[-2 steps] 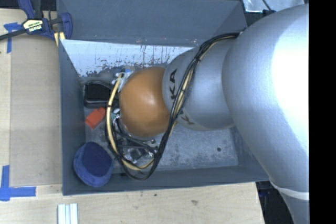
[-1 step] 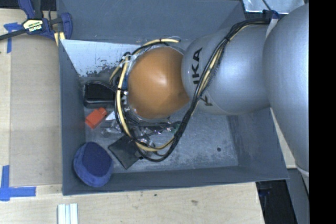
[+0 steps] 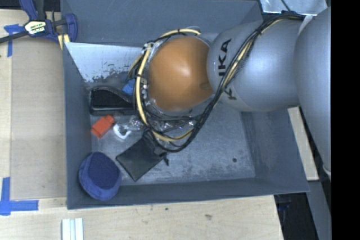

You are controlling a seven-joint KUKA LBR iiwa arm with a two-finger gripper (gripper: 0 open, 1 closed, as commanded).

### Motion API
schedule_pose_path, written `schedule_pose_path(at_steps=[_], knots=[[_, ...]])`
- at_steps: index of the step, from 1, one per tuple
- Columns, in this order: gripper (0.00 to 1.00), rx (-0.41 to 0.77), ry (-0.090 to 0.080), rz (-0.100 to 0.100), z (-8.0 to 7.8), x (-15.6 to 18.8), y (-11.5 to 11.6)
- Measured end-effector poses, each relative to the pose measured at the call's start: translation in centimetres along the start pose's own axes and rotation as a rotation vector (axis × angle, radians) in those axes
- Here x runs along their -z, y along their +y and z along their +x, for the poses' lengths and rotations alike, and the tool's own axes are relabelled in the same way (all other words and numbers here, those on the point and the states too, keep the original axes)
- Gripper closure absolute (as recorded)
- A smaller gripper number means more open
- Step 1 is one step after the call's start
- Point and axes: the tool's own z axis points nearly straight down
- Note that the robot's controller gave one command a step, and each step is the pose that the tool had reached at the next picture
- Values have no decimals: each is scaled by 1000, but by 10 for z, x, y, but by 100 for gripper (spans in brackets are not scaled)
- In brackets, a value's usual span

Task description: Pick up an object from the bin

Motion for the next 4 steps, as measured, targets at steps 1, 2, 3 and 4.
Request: schedule_pose_path(at_steps=[1,2,3,4], knots=[[0,285,2,-7,-34,-31,53],[0,768,-6,3,-2,-28,78],[100,767,-6,0,-2,-28,79],[100,764,-1,-4,-3,-15,79]])
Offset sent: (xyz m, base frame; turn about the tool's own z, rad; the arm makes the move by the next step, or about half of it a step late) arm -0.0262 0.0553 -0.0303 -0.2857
